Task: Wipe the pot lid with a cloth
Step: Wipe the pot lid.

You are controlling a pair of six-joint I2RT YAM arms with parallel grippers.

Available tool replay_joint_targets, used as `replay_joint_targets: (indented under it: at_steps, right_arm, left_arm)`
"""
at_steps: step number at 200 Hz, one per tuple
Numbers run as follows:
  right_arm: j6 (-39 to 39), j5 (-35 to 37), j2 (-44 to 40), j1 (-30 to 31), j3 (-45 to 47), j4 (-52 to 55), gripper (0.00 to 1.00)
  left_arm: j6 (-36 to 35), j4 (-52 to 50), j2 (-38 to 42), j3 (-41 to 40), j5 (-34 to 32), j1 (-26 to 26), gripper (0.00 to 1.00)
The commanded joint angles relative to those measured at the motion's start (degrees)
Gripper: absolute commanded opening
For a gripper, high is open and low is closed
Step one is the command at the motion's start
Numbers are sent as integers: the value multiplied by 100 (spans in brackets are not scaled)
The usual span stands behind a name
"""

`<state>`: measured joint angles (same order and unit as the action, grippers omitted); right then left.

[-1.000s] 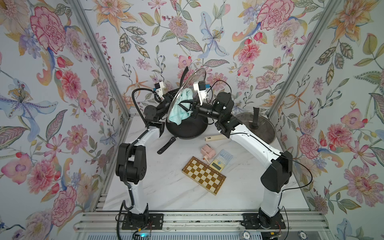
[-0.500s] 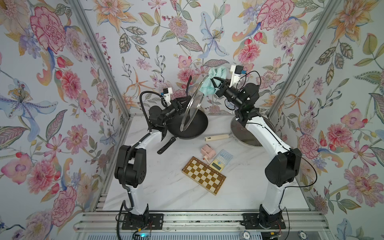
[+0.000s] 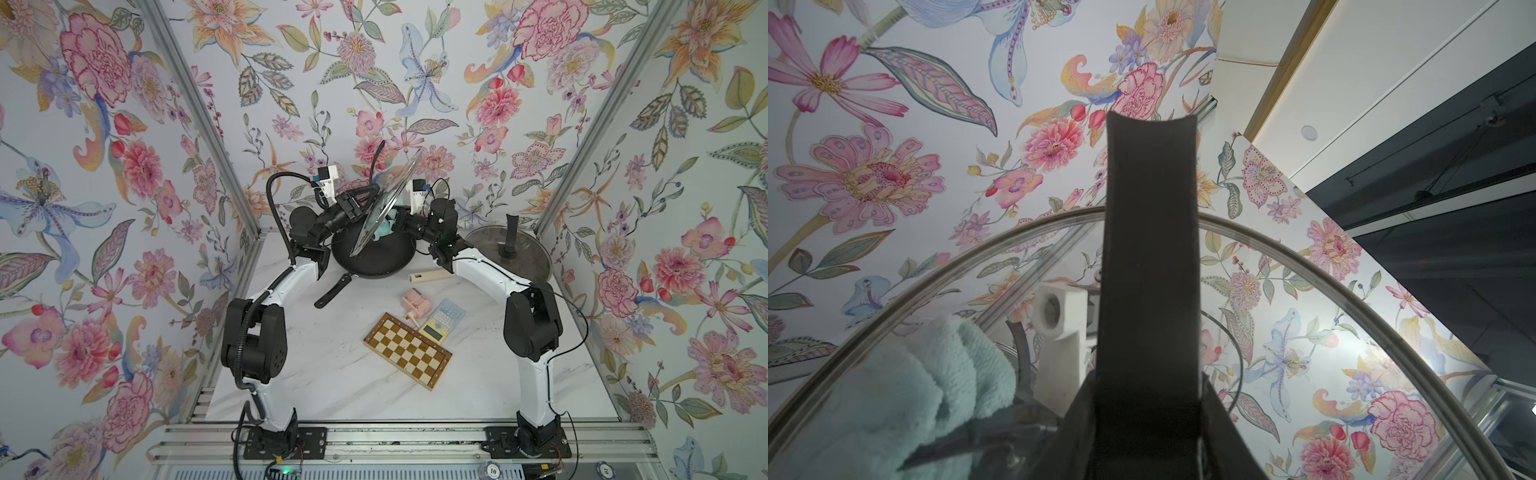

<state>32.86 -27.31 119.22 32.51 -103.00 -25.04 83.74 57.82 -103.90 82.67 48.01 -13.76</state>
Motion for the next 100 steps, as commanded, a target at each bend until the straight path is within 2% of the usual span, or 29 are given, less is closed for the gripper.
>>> replay_joint_targets:
  at_steps: [1, 46, 100]
  right_arm:
    - [28, -782, -706, 273, -69, -599, 0]
    - [-83, -784, -1568, -65, -158, -818, 0]
    - [-389, -313, -1238, -590, -509, -259, 0]
  left_arm:
    - [-244, 168, 262, 324, -229, -52, 0]
    - [-158, 243, -89, 494, -269, -98, 0]
    - [242, 704, -391, 696, -208, -222, 0]
